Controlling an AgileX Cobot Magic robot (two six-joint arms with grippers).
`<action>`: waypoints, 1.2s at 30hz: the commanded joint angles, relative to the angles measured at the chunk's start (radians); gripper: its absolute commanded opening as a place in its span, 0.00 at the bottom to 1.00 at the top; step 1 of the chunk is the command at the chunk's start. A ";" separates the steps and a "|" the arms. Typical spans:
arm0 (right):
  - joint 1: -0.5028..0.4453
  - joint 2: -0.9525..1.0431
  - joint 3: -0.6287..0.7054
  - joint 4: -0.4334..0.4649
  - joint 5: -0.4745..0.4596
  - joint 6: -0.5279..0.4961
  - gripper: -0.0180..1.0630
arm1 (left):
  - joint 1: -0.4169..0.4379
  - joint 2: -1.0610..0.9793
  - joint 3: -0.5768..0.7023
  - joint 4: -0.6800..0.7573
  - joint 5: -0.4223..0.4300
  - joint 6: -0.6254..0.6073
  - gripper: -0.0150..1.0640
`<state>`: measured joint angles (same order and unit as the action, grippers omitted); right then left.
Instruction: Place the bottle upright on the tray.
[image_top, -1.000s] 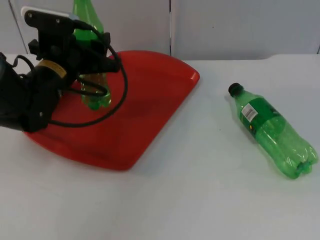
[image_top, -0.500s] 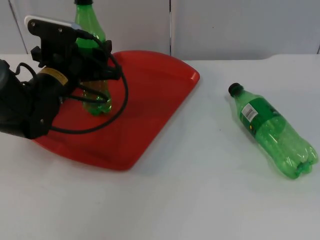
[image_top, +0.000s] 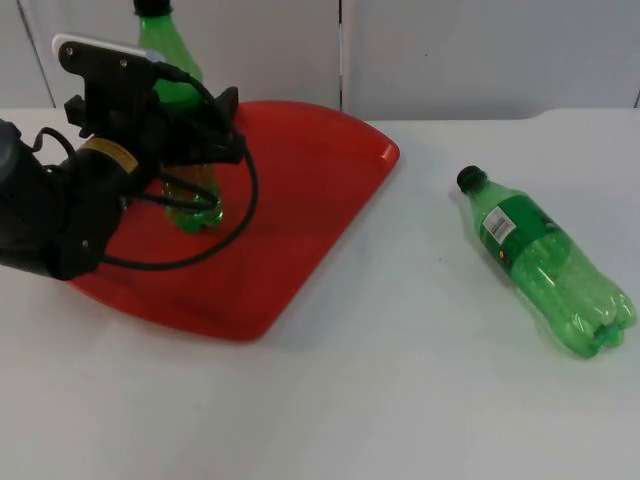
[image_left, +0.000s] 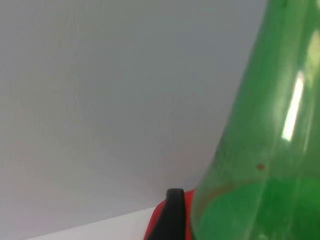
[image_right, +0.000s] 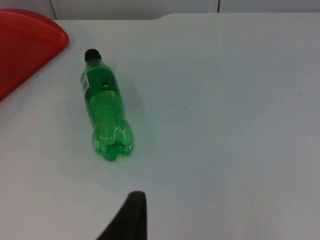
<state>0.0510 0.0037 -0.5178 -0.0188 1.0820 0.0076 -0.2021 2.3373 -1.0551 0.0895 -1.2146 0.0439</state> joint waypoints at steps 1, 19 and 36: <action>-0.007 -0.004 0.003 0.003 -0.005 0.000 0.99 | 0.003 0.006 0.003 0.012 -0.007 -0.007 0.73; -0.007 -0.004 0.003 0.003 -0.005 0.000 0.99 | 0.003 -0.007 0.036 0.025 -0.007 -0.005 0.99; -0.007 -0.004 0.003 0.003 -0.005 0.000 0.99 | 0.003 -0.121 0.231 0.002 -0.007 -0.022 0.99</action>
<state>0.0510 0.0037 -0.5178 -0.0188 1.0820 0.0076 -0.2014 2.2287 -0.8455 0.0997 -1.2127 0.0396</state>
